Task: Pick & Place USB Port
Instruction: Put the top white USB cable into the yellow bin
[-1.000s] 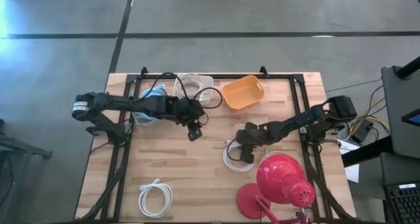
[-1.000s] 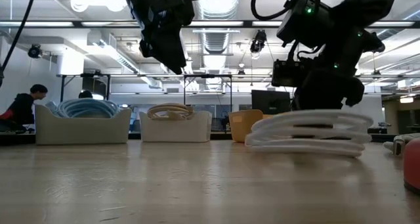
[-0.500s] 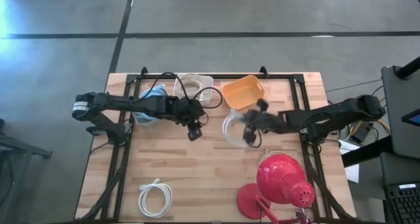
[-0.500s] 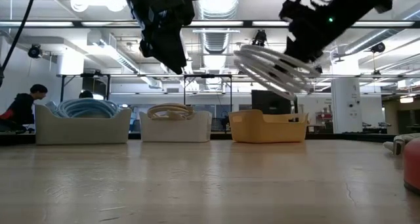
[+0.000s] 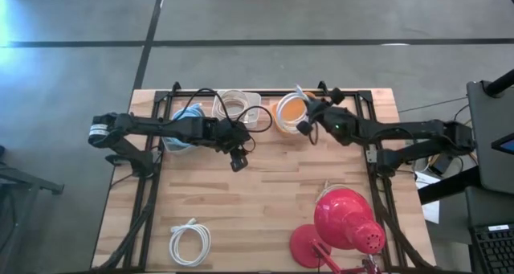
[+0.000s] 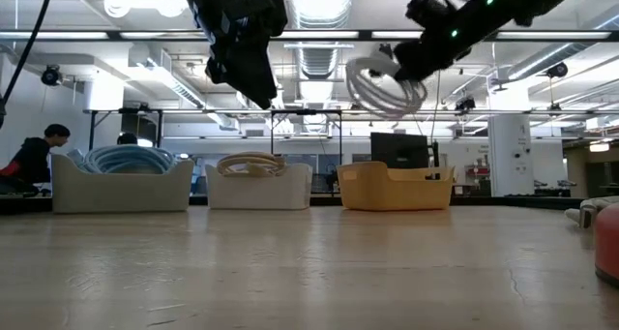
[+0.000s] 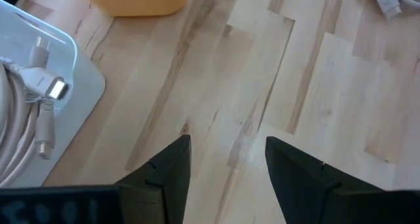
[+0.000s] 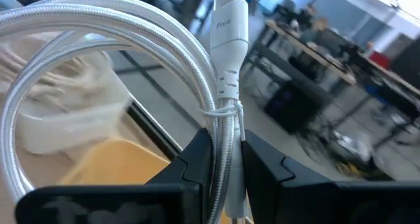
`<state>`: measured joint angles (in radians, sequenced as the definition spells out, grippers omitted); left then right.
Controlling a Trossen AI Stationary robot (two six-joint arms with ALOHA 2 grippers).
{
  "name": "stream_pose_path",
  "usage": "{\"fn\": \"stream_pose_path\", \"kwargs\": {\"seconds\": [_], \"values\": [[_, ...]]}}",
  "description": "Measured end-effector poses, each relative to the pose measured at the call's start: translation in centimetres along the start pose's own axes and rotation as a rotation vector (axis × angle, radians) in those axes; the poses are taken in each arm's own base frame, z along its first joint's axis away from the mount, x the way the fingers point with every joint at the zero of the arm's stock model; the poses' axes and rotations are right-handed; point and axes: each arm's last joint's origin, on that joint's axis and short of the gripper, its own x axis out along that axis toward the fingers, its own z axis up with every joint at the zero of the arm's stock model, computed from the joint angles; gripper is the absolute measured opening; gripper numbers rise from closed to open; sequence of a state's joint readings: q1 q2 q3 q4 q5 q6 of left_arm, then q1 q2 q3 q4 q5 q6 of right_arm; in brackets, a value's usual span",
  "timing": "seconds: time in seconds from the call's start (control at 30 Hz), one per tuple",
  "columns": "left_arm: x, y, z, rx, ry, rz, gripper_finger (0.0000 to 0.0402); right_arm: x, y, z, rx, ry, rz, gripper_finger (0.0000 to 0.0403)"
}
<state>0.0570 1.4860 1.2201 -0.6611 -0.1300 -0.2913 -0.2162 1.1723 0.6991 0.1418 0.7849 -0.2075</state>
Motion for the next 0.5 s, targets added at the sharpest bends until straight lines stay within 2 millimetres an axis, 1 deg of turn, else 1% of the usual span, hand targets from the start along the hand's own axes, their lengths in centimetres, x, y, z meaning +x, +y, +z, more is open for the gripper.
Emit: {"fn": "stream_pose_path", "kwargs": {"seconds": [0.13, 0.27, 0.43, 0.5], "values": [[0.0, 0.0, 0.0, -0.001, -0.005, -0.002, 0.0188, 2.6, 0.2, -1.6, -0.001, 0.091, -0.053, 0.0059], [0.0, 0.0, 0.0, -0.001, -0.004, -0.001, 0.0188, 4.8, 1.1, -3.4, -0.002, 0.172, -0.092, 0.0059], [0.0, 0.0, 0.0, -0.001, -0.004, -0.001, 0.0188, 6.4, 2.4, -5.0, -0.03, 0.217, -0.244, 0.0059], [0.0, 0.0, 0.0, -0.001, -0.003, -0.001, 0.0188, 6.8, 2.9, -5.7, -0.056, 0.242, -0.267, 0.0059]]}}
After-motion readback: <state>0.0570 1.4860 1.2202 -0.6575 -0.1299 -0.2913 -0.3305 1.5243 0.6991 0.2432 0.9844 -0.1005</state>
